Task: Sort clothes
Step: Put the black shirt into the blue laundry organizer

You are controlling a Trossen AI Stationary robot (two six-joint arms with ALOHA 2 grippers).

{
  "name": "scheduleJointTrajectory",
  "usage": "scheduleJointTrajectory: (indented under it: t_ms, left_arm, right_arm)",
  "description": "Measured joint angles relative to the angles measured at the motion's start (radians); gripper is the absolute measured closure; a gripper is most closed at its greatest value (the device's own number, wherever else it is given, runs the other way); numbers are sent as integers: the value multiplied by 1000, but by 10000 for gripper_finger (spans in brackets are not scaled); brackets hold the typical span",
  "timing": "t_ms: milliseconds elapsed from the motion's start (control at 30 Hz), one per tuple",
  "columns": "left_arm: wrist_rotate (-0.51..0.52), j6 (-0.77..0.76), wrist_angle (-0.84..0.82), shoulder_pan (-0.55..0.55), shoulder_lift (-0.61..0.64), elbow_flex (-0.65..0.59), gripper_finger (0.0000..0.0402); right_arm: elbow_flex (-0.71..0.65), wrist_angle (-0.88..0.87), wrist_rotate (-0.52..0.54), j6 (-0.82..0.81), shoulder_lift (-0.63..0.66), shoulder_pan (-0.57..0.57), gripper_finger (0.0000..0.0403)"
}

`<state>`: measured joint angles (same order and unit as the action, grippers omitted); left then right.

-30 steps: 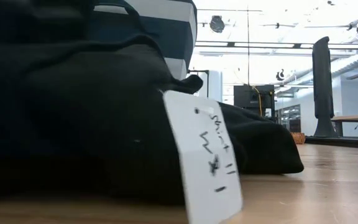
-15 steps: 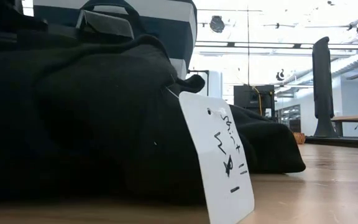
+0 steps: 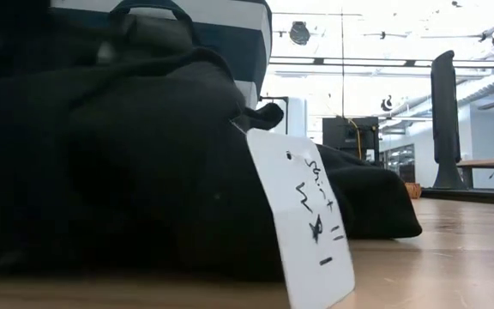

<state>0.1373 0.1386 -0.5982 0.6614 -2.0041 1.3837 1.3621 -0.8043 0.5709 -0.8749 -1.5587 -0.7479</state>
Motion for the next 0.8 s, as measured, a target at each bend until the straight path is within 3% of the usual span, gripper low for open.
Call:
scheduleJointTrajectory:
  t_ms: [400,800]
  left_arm:
    - [379,-2,28,47,294,118,392]
    - [584,143,67,15,418,216,392]
  right_arm:
    - [0,0,1,4,0,0,165]
    - [0,-1,0,4,0,0,165]
